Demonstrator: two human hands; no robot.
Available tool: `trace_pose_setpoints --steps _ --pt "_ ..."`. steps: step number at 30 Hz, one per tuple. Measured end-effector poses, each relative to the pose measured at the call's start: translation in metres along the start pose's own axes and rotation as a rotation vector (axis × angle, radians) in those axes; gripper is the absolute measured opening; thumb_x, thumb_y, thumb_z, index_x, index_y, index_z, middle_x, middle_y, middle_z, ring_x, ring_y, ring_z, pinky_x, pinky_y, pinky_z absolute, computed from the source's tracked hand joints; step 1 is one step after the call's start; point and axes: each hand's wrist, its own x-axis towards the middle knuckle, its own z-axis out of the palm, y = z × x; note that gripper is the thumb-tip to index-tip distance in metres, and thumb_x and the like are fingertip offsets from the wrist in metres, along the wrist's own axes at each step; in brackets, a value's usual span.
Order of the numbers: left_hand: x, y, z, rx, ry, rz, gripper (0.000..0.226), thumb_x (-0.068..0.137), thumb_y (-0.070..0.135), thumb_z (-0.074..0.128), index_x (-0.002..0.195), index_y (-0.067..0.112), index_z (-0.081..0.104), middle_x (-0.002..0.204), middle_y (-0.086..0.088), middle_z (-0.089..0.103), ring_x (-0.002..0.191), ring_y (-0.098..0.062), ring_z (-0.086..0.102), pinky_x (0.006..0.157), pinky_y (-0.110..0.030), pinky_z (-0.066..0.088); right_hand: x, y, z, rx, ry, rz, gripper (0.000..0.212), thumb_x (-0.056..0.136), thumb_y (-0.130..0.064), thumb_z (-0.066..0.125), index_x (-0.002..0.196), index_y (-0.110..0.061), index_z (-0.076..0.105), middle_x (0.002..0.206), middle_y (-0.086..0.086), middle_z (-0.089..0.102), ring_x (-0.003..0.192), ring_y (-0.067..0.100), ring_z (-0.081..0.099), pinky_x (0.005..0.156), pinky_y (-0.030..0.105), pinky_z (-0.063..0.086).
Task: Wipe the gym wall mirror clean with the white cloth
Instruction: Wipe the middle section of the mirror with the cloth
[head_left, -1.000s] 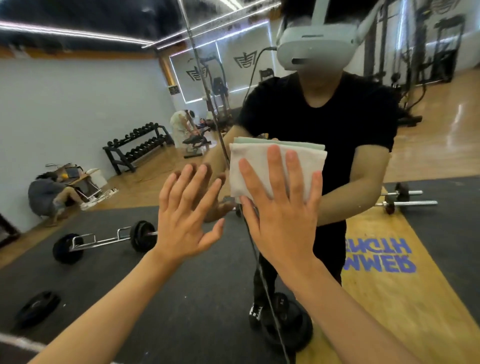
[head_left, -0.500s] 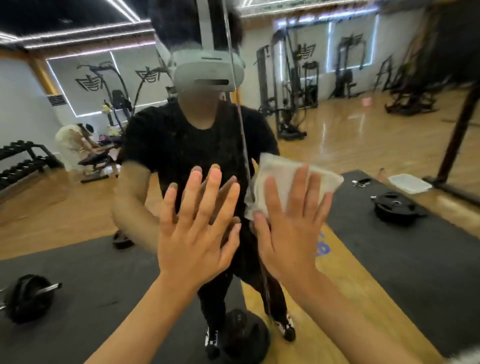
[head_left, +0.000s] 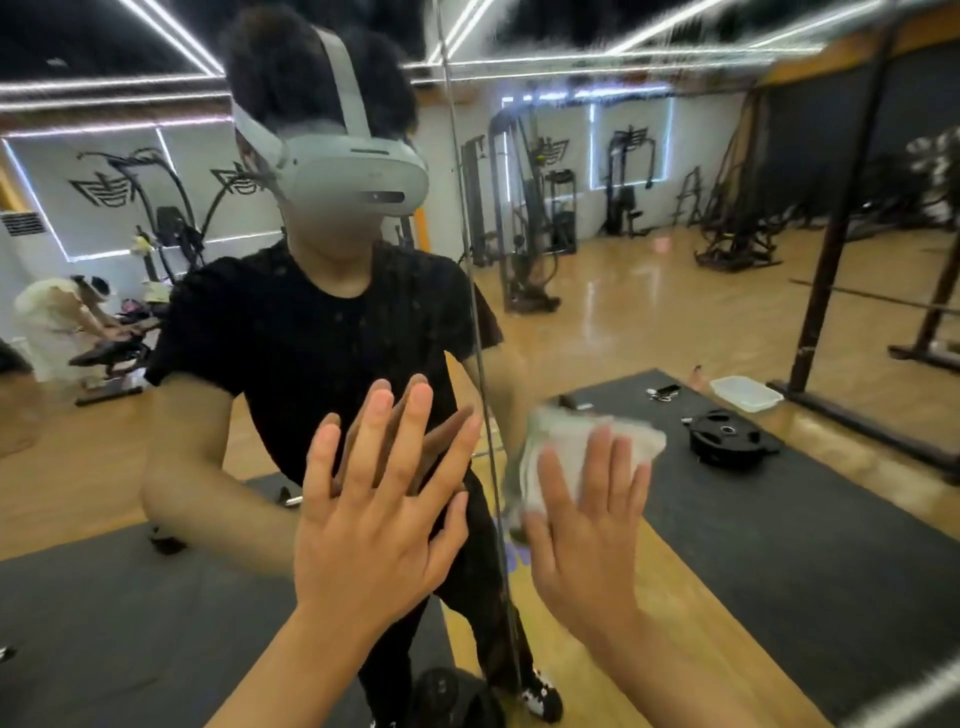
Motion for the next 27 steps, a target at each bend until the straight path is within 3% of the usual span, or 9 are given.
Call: trace_pose_setpoints --steps 2,5,9,13,16,21,24,27 --pt "0.002 0.000 0.000 0.016 -0.002 -0.002 0.068 0.104 0.046 0.051 0.166 0.026 0.033 0.172 -0.016 0.026 0.160 -0.037 0.021 0.129 -0.057 0.014 0.094 -0.012 -0.029 0.023 0.161 -0.030 0.057 0.113 -0.048 0.022 0.167 -0.034 0.013 0.175 0.014 -0.001 0.162 0.037 -0.001 0.126 0.065 0.006" --pt "0.004 0.000 -0.002 0.017 -0.006 -0.008 0.066 0.103 0.047 0.052 0.165 0.028 0.037 0.172 -0.015 0.028 0.160 -0.037 0.021 0.130 -0.056 0.013 0.184 -0.020 -0.064 -0.040 0.257 -0.069 0.057 0.113 -0.045 0.026 0.166 -0.026 0.023 0.173 0.021 0.011 0.161 0.040 0.007 0.126 0.065 0.008" --pt "0.003 0.001 -0.002 0.007 0.005 -0.021 0.065 0.103 0.047 0.053 0.164 0.029 0.039 0.172 -0.015 0.027 0.159 -0.037 0.022 0.128 -0.057 0.016 0.109 -0.008 -0.034 -0.004 0.213 -0.046 0.056 0.113 -0.044 0.026 0.167 -0.030 0.017 0.174 0.017 0.006 0.162 0.039 0.005 0.126 0.066 0.011" --pt "0.006 -0.001 -0.002 0.004 0.010 -0.012 0.065 0.103 0.047 0.053 0.164 0.030 0.038 0.171 -0.016 0.029 0.158 -0.039 0.024 0.127 -0.059 0.019 -0.019 0.024 -0.003 -0.074 -0.032 -0.122 0.059 0.113 -0.049 0.025 0.168 -0.038 0.007 0.177 0.009 -0.003 0.163 0.034 0.001 0.116 0.069 0.024" --pt "0.005 -0.001 -0.002 0.009 0.005 -0.002 0.067 0.102 0.050 0.054 0.164 0.032 0.036 0.171 -0.017 0.028 0.158 -0.041 0.023 0.127 -0.060 0.018 0.026 0.015 -0.020 -0.004 0.020 -0.057 0.058 0.112 -0.051 0.024 0.168 -0.037 0.011 0.176 0.009 -0.005 0.163 0.033 -0.002 0.122 0.067 0.015" --pt "0.006 0.000 -0.002 0.014 -0.006 0.007 0.061 0.104 0.052 0.051 0.161 0.033 0.043 0.171 -0.018 0.028 0.158 -0.042 0.023 0.126 -0.060 0.017 0.230 -0.030 -0.084 -0.036 0.262 -0.050 0.059 0.113 -0.049 0.027 0.167 -0.026 0.022 0.175 0.017 0.010 0.162 0.037 0.005 0.127 0.064 0.006" --pt "0.008 0.003 -0.007 -0.022 -0.014 0.001 0.060 0.101 0.050 0.055 0.158 0.033 0.048 0.170 -0.019 0.030 0.156 -0.042 0.026 0.125 -0.061 0.021 0.219 -0.032 -0.081 -0.025 0.249 -0.023 0.058 0.113 -0.047 0.027 0.167 -0.025 0.022 0.175 0.017 0.009 0.162 0.035 0.003 0.127 0.064 0.006" --pt "0.016 0.007 -0.010 -0.079 0.019 -0.010 0.063 0.094 0.050 0.062 0.153 0.028 0.055 0.165 -0.022 0.033 0.153 -0.043 0.029 0.127 -0.054 0.018 0.160 -0.025 -0.063 -0.065 0.161 -0.155 0.056 0.113 -0.047 0.029 0.165 -0.026 0.026 0.173 0.018 0.014 0.162 0.038 0.008 0.126 0.066 0.010"
